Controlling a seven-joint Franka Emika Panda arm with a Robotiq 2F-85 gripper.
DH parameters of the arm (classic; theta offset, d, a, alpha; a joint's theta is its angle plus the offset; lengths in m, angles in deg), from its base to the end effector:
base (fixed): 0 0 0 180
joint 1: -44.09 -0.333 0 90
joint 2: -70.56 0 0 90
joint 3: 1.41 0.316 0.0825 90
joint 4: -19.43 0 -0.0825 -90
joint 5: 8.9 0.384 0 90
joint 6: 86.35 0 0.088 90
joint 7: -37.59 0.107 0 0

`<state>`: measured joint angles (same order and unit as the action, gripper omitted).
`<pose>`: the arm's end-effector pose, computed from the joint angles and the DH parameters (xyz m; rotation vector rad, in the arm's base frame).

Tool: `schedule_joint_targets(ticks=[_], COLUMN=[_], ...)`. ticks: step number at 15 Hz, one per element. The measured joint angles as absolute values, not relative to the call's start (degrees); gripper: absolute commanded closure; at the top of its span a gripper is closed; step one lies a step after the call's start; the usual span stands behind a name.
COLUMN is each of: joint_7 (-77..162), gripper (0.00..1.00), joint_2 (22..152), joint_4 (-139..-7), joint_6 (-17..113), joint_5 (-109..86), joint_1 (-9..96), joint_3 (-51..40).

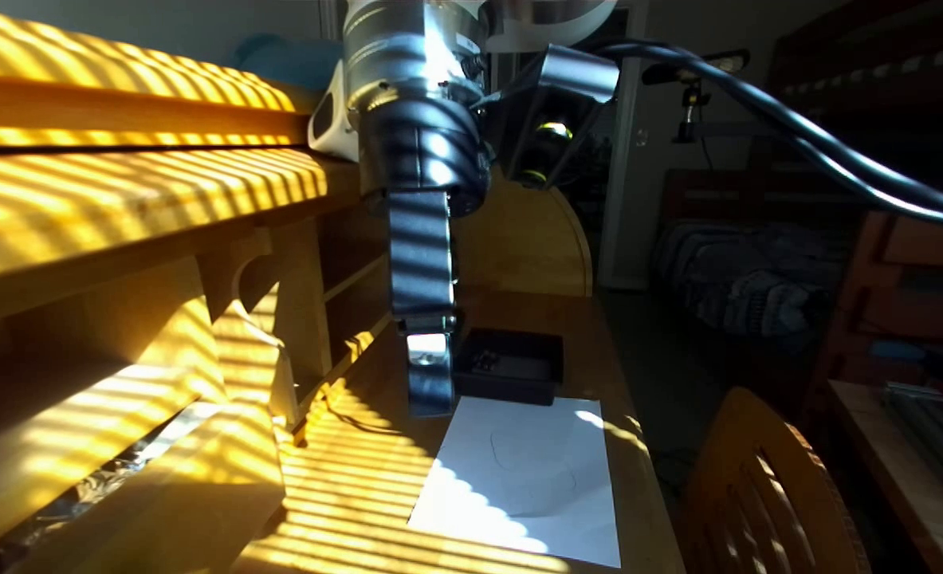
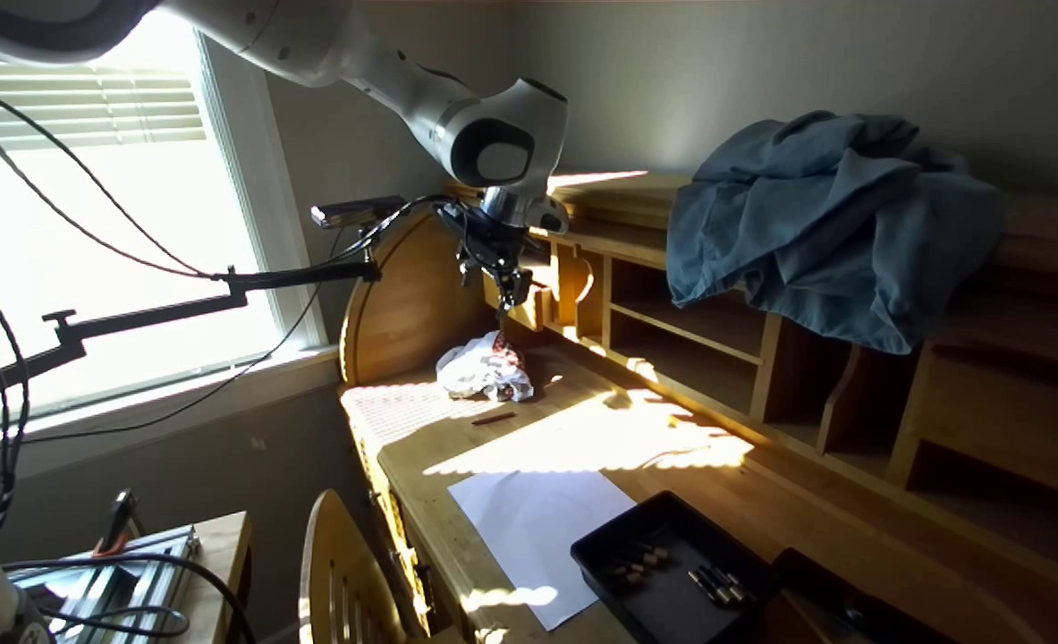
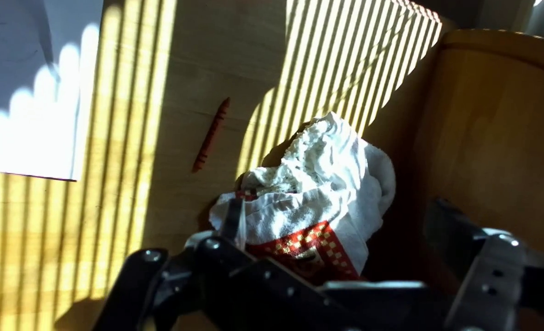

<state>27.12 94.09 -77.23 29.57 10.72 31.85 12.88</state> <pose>0.5861 0.2960 0.3669 -2.6733 -0.6359 0.1699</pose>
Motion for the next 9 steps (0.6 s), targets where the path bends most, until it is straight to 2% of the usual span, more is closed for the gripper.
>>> schedule_joint_targets(ticks=[9], joint_7=[27.03], gripper=[0.00], joint_2=[94.12], joint_4=[-79.30], joint_6=[36.31], joint_5=[9.11], joint_1=[30.17], joint_3=[13.57])
